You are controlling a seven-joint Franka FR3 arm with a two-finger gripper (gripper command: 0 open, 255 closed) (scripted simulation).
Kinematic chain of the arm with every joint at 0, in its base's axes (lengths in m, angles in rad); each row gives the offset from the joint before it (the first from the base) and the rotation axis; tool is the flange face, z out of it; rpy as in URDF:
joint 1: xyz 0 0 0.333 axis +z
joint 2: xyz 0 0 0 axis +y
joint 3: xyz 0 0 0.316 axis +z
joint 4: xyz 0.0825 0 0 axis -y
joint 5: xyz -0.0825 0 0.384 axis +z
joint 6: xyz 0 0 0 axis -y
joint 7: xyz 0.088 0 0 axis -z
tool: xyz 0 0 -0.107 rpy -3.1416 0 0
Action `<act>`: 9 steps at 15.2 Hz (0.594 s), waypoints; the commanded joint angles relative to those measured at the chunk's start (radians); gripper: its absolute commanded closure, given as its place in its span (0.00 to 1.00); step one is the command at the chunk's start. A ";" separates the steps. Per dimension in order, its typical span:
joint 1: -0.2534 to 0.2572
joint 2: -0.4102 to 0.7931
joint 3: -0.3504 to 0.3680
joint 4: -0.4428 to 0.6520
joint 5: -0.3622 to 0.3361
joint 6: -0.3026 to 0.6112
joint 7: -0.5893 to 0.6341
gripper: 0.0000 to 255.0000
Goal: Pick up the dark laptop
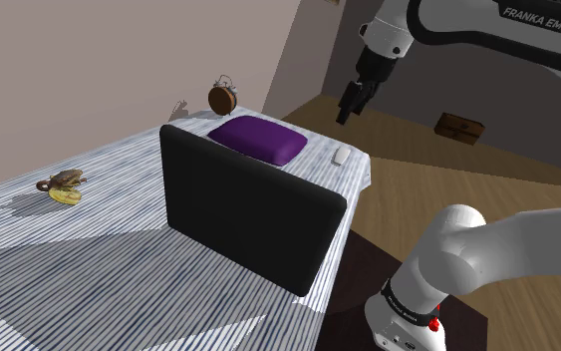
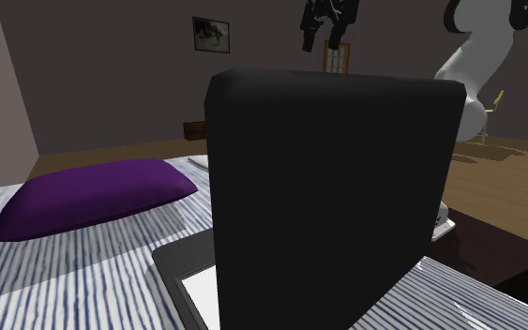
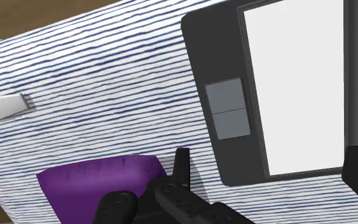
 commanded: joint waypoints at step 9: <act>0.076 0.122 0.134 0.053 0.094 0.022 0.098 0.00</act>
